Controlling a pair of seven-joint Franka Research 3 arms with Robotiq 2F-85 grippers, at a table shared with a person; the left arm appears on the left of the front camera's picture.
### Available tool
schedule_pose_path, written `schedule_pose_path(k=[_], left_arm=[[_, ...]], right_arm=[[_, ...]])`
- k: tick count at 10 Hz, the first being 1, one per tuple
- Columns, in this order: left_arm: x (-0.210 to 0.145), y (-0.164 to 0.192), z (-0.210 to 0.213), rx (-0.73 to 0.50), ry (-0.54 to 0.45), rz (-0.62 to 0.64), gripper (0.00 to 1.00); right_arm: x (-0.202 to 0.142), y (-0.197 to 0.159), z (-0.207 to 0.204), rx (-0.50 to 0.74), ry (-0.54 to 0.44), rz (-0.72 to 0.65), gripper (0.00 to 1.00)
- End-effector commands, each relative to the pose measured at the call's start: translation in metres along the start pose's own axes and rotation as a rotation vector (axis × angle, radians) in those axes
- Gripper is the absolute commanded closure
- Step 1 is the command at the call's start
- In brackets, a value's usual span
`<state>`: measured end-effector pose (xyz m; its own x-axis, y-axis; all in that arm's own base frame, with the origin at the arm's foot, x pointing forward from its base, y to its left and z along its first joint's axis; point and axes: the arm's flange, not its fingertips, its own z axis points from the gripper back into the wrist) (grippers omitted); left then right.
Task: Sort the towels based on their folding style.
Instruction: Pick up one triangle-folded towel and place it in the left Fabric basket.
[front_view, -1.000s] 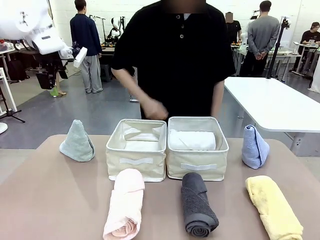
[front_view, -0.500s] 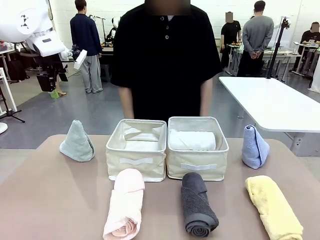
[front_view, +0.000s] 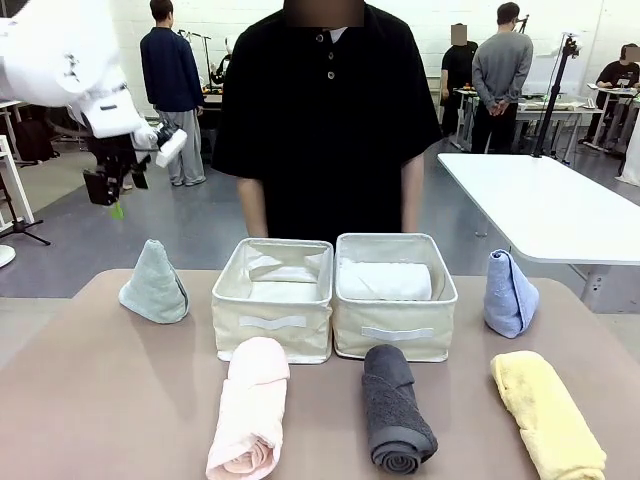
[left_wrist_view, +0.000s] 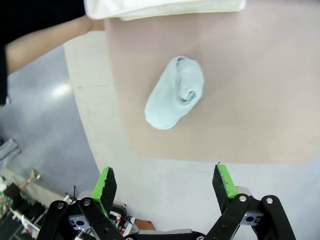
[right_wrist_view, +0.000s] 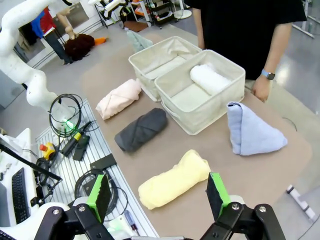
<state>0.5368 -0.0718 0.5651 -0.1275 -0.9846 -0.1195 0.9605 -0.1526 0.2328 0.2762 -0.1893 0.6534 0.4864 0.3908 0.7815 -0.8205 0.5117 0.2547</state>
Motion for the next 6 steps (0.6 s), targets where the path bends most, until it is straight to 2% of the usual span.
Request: schedule_pose_path(k=[1,3,6], left_arm=[[0.011,0.018,-0.026,-0.063,0.042,-0.064,0.00],[0.020,0.037,-0.058,-0.138,0.023,-0.055,0.00],[0.024,0.046,-0.094,-0.208,0.008,-0.053,0.00]], right_arm=[[0.002,0.000,0.001,0.015,-0.024,0.013,0.00],[0.002,0.000,0.001,0.015,-0.024,0.013,0.00],[0.002,0.000,0.001,0.015,-0.024,0.013,0.00]])
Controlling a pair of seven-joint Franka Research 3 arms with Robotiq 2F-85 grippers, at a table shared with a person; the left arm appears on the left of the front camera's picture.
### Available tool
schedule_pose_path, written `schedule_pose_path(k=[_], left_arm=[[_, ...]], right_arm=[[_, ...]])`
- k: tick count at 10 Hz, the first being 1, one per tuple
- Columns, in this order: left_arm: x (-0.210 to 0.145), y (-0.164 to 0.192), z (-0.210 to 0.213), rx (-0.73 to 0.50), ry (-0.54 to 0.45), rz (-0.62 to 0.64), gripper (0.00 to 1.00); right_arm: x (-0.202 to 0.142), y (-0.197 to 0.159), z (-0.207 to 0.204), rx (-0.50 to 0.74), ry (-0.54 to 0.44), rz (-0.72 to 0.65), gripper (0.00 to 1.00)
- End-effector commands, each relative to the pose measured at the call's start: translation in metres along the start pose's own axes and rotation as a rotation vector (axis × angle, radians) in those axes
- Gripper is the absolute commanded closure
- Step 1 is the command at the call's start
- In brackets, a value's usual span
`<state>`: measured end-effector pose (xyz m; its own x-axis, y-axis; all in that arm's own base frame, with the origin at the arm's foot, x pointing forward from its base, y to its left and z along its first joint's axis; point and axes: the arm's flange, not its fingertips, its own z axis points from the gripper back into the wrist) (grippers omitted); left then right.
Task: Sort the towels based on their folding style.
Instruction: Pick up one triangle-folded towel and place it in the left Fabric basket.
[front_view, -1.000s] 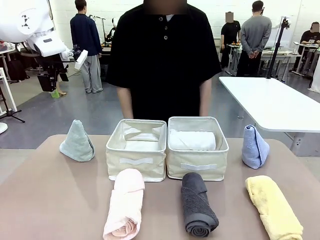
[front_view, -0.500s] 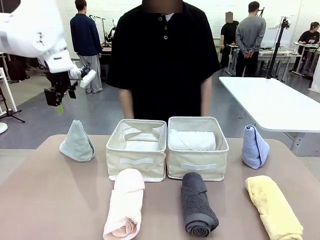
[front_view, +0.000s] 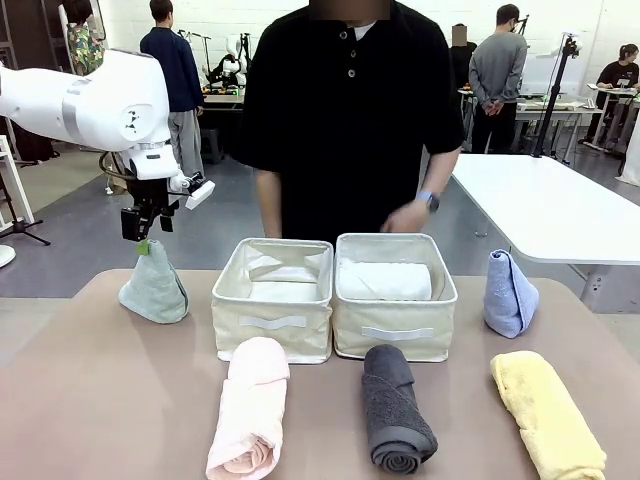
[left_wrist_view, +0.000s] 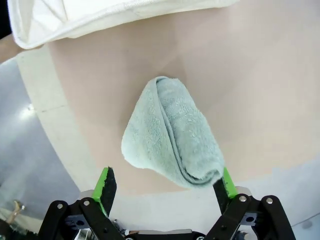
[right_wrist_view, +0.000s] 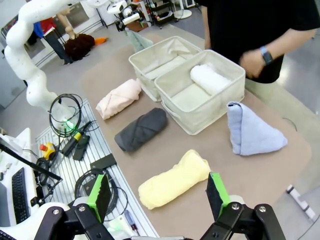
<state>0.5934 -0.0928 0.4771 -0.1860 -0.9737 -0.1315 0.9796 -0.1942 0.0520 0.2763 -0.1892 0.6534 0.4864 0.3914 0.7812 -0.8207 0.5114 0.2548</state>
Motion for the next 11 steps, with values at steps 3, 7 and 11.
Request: schedule_pose_path(k=[3,7,11], left_arm=[[-0.001,0.003,-0.002,-0.126,-0.010,-0.001,0.00],[-0.002,-0.005,-0.005,-0.126,-0.016,-0.031,0.34],[-0.003,-0.003,-0.007,-0.134,-0.021,-0.041,1.00]], right_arm=[[0.002,0.000,0.001,0.014,-0.025,0.013,0.00],[0.002,0.000,0.001,0.014,-0.025,0.013,0.00],[0.002,0.000,0.001,0.014,-0.025,0.013,0.00]])
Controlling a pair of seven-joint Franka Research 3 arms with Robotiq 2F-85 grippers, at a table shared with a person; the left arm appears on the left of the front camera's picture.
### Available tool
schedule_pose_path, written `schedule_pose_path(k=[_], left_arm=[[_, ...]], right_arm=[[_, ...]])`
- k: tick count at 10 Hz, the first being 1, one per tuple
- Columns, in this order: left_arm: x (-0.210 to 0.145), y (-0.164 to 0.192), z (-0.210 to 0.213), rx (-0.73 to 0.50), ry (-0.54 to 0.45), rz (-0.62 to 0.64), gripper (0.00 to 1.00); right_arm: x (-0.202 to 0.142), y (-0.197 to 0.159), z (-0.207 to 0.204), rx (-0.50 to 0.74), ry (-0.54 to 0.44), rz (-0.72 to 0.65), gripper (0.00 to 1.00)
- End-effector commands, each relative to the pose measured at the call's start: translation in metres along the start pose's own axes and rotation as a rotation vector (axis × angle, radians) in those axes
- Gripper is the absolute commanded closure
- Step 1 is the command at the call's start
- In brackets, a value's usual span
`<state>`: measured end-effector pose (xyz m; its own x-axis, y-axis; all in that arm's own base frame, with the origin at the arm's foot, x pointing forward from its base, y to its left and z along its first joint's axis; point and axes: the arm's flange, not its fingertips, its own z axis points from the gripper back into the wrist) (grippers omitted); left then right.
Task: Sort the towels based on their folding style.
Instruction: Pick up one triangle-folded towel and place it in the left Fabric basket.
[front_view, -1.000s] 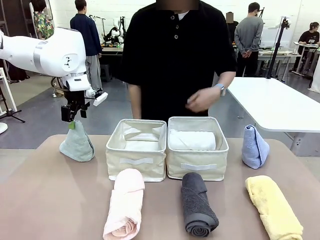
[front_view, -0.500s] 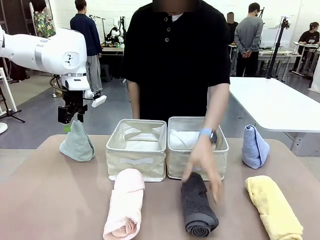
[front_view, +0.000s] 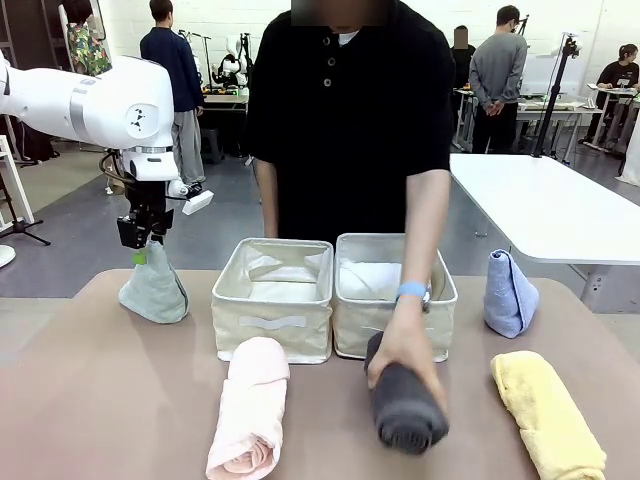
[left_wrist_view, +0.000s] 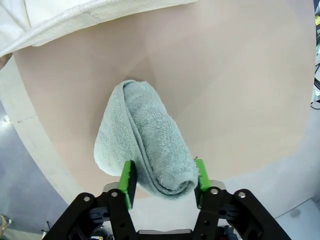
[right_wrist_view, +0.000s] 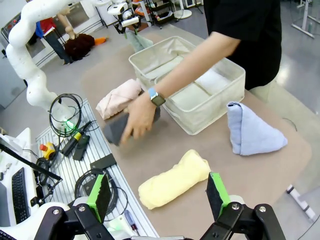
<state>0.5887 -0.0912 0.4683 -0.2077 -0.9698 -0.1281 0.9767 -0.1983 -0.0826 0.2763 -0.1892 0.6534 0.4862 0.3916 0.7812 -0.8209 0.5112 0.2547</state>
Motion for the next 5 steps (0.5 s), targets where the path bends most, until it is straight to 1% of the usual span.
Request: schedule_pose_path(k=[1,5], left_arm=[[-0.0039,0.0022,0.0026,0.000,-0.018,-0.021,1.00],[-0.0052,0.0051,0.0039,-0.004,-0.026,0.002,1.00]], right_arm=[[0.0023,-0.0003,0.0010,0.014,-0.025,0.013,0.00],[0.0023,-0.0003,0.0010,0.014,-0.025,0.013,0.00]])
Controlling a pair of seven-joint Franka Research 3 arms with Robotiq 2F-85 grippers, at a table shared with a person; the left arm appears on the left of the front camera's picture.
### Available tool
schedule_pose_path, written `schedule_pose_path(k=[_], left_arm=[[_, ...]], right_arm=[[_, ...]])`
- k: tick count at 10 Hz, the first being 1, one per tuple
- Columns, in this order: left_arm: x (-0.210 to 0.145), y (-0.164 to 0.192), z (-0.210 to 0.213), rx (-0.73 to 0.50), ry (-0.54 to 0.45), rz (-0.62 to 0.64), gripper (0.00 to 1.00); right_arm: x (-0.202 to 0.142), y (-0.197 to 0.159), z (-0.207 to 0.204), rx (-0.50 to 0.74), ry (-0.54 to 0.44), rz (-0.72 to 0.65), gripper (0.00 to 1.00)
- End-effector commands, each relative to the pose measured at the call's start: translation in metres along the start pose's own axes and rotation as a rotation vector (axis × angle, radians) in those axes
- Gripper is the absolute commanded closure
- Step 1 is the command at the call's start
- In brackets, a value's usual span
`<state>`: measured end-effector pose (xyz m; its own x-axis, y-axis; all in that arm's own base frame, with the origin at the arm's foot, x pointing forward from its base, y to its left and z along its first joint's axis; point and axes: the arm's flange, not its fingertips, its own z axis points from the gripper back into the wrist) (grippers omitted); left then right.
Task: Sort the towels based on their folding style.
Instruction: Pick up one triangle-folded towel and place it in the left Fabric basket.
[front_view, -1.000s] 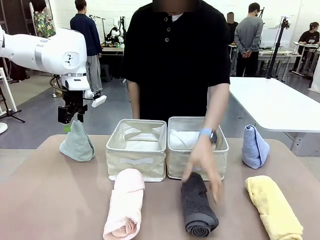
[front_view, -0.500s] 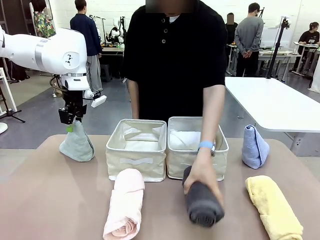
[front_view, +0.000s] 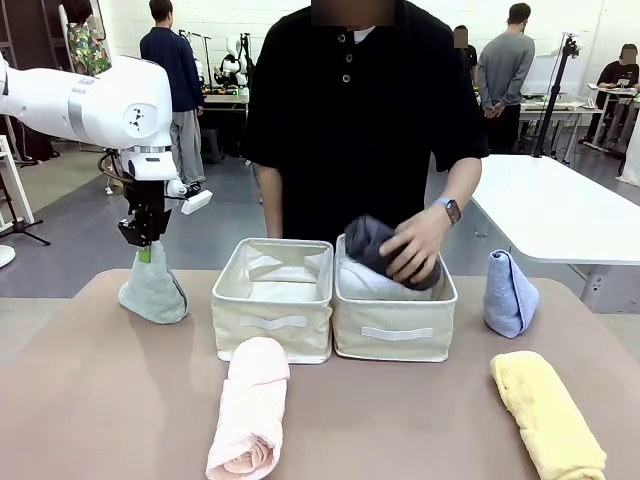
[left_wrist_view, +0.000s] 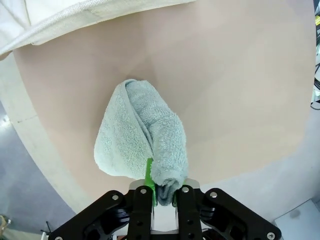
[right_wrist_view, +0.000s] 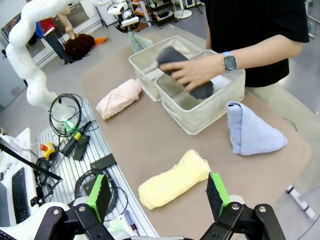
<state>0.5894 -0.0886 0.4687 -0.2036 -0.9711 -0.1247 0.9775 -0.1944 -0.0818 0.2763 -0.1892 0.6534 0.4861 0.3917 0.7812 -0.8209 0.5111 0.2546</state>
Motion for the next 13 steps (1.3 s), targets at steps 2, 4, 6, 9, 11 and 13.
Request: schedule_pose_path(k=[2,4,6,9,11,13], left_arm=[[-0.006,0.000,0.026,0.032,-0.032,0.059,1.00],[-0.009,-0.026,0.118,0.102,-0.064,0.413,1.00],[-0.014,-0.061,0.208,0.163,-0.124,0.636,1.00],[-0.028,-0.080,0.244,0.151,-0.104,0.714,1.00],[-0.026,-0.100,0.257,0.177,-0.144,0.719,1.00],[-0.026,-0.100,0.257,0.177,-0.144,0.719,1.00]], right_arm=[[0.002,0.000,0.001,0.014,-0.025,0.013,0.00],[0.002,0.000,0.001,0.014,-0.025,0.013,0.00],[0.002,0.000,0.001,0.014,-0.025,0.013,0.00],[0.002,0.000,0.001,0.014,-0.025,0.013,0.00],[0.002,0.000,0.001,0.014,-0.025,0.013,0.00],[0.002,0.000,0.001,0.014,-0.025,0.013,0.00]])
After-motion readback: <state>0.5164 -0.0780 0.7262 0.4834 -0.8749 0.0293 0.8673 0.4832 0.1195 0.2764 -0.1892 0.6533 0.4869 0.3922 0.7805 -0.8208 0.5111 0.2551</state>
